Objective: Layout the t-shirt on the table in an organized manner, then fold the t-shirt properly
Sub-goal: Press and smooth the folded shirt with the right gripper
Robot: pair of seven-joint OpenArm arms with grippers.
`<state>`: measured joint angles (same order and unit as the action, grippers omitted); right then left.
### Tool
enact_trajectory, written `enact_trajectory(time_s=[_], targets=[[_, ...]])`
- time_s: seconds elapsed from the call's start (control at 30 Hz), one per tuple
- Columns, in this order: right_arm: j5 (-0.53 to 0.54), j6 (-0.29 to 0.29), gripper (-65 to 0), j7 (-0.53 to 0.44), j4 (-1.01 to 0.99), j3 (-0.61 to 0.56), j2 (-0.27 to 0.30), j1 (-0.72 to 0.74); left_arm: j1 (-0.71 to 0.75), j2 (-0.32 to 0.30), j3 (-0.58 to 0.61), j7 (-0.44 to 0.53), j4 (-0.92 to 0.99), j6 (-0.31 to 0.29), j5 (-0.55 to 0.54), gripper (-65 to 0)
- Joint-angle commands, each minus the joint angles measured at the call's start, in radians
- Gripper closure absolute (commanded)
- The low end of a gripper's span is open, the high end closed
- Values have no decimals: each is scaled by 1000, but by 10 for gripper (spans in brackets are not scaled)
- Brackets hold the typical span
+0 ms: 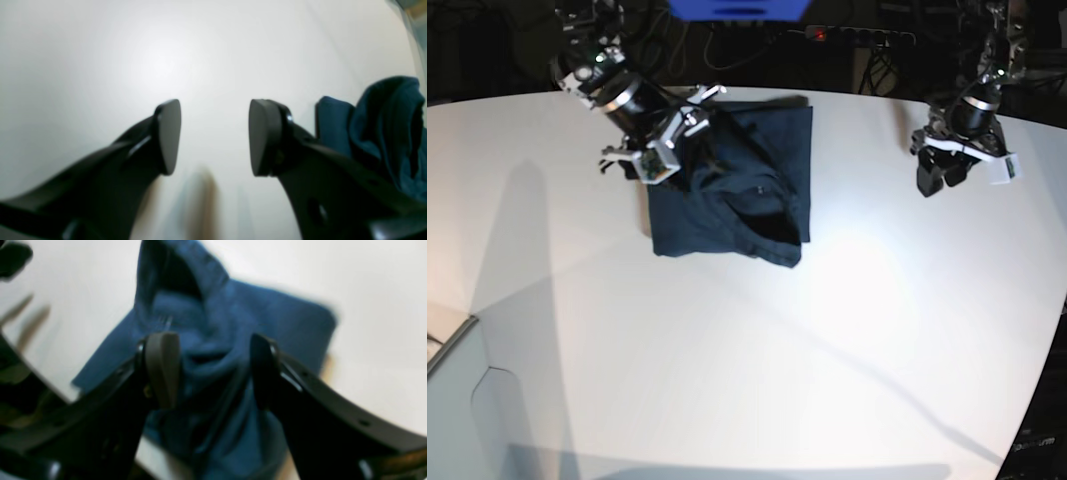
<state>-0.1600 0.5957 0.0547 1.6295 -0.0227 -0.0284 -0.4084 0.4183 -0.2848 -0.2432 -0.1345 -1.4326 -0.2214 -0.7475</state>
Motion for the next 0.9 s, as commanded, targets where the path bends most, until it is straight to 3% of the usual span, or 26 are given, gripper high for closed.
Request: enact_trajectory(time_s=[0.0,0.17,0.47,0.7,0.87], targets=[[13,3,-340,-29,8,-10,-2,-11,-5,-11,-11,22,-18,-11,-11,-318],[13,3,-340,-29,7,-119,8,-63,-8,-11,-11,22,-18,-11,-11,-318],[13,3,-340,-26,5,-369,140,-71,-9,-9,-5,22,-20,-8,-11,-318],[13,2,-339,-26,53,-372,193,-76,-6,-9,-3,22,-27,-9,-13,-318],[13,0,-340,-26,84,-374,190,-73,-2,-8,-3,22,-27,-9,-13,-318]])
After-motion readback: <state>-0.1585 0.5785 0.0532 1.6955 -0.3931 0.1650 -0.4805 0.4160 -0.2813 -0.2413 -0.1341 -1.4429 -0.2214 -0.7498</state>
